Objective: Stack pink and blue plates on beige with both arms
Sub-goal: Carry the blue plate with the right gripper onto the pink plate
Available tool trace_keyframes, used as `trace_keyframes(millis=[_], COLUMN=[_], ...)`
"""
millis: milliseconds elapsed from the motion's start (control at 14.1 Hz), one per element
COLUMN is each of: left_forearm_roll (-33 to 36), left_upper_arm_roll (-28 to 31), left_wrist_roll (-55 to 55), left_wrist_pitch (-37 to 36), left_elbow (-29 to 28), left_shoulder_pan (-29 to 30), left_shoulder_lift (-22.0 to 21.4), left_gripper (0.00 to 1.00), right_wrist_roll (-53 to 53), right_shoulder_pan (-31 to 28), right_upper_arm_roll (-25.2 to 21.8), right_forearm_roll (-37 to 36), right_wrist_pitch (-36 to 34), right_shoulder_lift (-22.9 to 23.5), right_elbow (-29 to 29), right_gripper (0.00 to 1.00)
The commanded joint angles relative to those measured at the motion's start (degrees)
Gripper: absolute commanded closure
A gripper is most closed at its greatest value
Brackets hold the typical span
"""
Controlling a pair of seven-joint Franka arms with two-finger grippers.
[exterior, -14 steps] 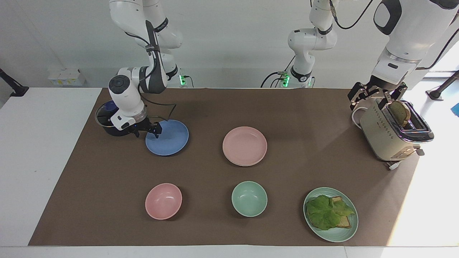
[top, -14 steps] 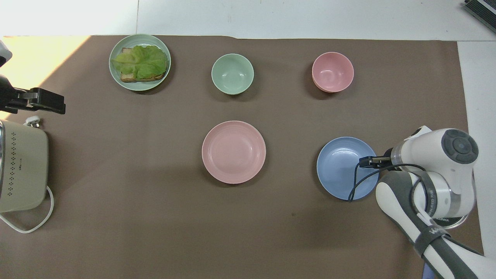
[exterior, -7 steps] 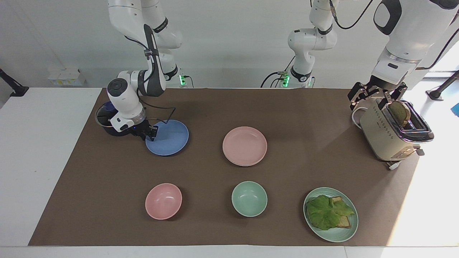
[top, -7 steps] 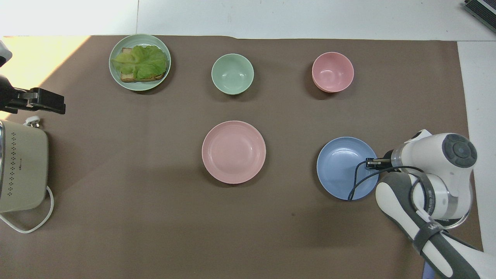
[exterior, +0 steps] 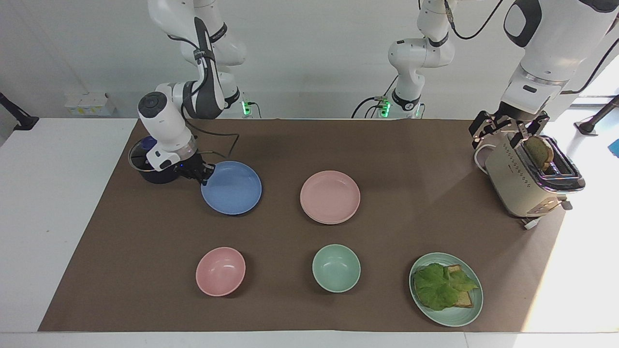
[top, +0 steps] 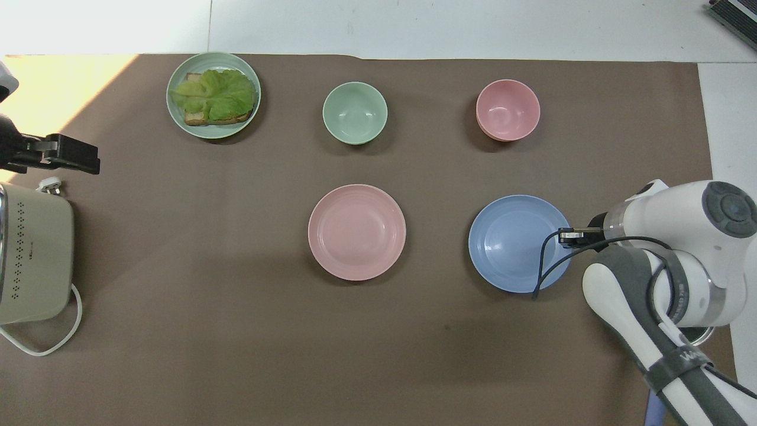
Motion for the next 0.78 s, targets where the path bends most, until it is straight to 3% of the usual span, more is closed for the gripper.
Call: trace_keyframes(millis=[0,213,711], left_forearm_roll=[0.6,0.6,0.6], left_upper_arm_roll=[-0.3,-0.3,-0.3], left_wrist_roll=[0.4,0.4,0.4], left_wrist_pitch=[-0.5,-0.5,-0.5], left_elbow=[-0.3,-0.3,-0.3], left_shoulder_pan=[0.4,0.4,0.4], left_shoulder_lift=[-0.3,-0.3,-0.3], left_gripper=[0.0,0.0,0.0], right_wrist_roll=[5.8,13.0,18.9], right_shoulder_pan=[4.4,9.9,18.4], right_upper_arm_roll=[0.3,0.3,0.4], right_forearm_roll=[1.4,1.3,1.5], right_wrist_pitch=[-3.4,-1.8,4.8], right_shoulder_lift=[0.7,1.1,3.4], right_elbow=[5.2,5.9,5.4], right_gripper=[1.0,1.0,1.0])
